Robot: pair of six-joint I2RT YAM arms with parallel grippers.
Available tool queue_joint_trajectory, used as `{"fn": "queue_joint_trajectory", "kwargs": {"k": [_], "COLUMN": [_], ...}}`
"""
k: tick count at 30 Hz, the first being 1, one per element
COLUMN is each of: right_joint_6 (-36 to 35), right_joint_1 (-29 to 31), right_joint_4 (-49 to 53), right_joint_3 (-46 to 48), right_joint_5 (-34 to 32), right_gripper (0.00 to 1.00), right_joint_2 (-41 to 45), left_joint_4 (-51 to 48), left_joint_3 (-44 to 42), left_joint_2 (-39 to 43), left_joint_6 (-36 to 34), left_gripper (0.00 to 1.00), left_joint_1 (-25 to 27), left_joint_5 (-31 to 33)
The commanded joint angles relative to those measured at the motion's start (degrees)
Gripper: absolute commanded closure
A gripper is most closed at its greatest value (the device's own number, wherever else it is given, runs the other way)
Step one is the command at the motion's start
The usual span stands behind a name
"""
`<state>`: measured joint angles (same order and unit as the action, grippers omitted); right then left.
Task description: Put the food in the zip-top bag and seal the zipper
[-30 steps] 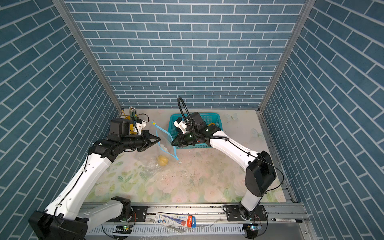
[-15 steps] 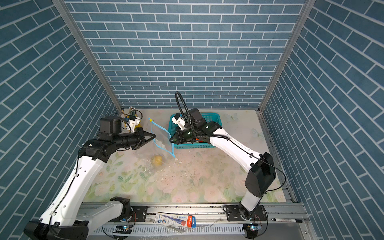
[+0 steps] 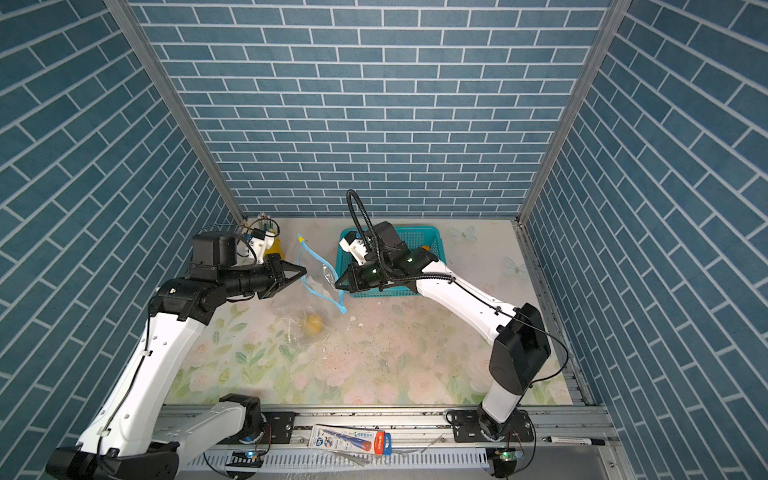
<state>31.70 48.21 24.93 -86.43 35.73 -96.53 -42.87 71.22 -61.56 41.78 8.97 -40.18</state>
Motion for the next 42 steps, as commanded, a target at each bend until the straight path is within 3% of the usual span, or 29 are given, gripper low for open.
{"fn": "queue_joint_trajectory", "kwargs": {"k": [1,23,29,34,42], "right_joint_6": [2.12,2.41,-1.55,-5.99,-8.85], "right_joint_1": [0.27,-0.1,-1.89,-4.15,-6.18], "right_joint_4": [-3.29,-5.5,-0.22,7.06,12.07], "right_joint_3": [3.64,18.32,16.12,11.86,4.3], "right_joint_5": [-0.51,-6.51,-10.18,-17.06,-30.18], "right_gripper": [1.0,1.0,0.79,0.62,0.56], "right_joint_2": [0.57,8.51,9.69,9.31,4.01], "left_joint_4": [1.46,10.44,8.84,7.26,7.08], "left_joint_3": [-1.83,-6.94,-7.41,-6.53,-6.02], "left_joint_2": [-1.35,-9.9,-10.1,-10.94,-12.28], "left_joint_6": [-0.88,2.19,0.2,-1.94,-3.06], "left_gripper": [1.0,1.0,1.0,1.0,1.0], "left_joint_1": [-0.42,9.49,9.49,9.41,9.12], "left_joint_5": [-0.7,0.85,0.38,0.22,-0.73]}}
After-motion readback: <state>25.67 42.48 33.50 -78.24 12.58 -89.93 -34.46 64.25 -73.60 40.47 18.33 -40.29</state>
